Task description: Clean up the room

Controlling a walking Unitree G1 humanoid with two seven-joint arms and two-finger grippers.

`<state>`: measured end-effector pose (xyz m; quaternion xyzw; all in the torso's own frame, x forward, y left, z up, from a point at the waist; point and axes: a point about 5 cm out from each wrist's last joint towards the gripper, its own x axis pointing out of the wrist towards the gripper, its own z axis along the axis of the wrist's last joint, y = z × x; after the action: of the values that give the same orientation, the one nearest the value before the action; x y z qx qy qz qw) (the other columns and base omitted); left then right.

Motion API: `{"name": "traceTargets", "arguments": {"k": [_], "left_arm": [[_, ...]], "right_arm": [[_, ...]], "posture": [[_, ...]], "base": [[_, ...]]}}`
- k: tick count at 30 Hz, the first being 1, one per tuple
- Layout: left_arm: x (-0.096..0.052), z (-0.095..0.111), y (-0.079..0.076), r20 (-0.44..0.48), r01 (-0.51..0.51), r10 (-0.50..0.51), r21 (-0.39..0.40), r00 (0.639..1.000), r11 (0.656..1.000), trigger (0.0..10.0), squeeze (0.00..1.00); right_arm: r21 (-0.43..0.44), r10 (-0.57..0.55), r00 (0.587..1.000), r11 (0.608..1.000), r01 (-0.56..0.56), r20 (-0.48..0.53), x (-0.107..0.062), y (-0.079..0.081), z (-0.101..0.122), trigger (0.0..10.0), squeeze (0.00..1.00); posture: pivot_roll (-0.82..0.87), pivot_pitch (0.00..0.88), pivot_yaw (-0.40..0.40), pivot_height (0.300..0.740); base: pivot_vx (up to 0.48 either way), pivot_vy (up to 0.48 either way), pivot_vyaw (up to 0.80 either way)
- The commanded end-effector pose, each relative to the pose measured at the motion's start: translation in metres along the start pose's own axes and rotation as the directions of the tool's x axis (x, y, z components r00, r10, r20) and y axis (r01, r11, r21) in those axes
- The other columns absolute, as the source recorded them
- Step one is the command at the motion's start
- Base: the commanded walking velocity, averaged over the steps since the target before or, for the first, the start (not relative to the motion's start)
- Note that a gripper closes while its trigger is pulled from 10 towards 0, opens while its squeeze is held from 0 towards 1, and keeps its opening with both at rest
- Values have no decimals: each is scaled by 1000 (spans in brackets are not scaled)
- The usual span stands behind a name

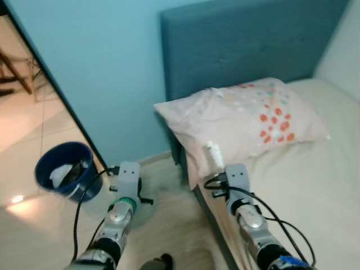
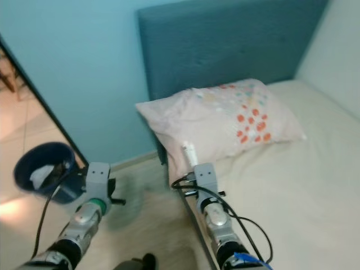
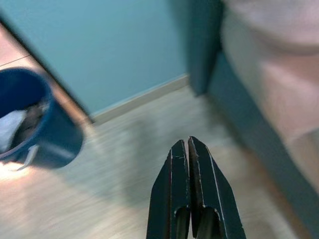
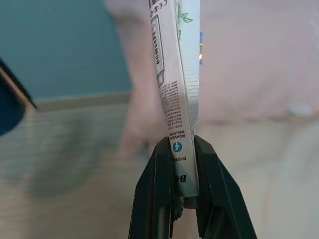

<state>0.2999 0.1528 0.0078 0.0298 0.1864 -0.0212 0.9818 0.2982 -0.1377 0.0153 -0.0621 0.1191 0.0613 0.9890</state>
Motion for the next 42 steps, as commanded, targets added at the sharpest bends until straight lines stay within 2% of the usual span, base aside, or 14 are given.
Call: {"name": "traceTargets", "arguments": {"k": [1,42], "left_arm": [[-3,-10,0,-44,-2,2,-5,999,1000,10000,0],[-2,-5,6,-10,-51,51,-15,999,999,10000,0]], "right_arm": [[16,3,999,1000,-2,-35,-5,3,-9,10000,0],[18,23,999,1000,-22,-32,-3,4,-7,10000,0]], "posture": [[85,14,88,740],[90,26,79,740]], "base": [[0,0,800],[0,0,800]]}}
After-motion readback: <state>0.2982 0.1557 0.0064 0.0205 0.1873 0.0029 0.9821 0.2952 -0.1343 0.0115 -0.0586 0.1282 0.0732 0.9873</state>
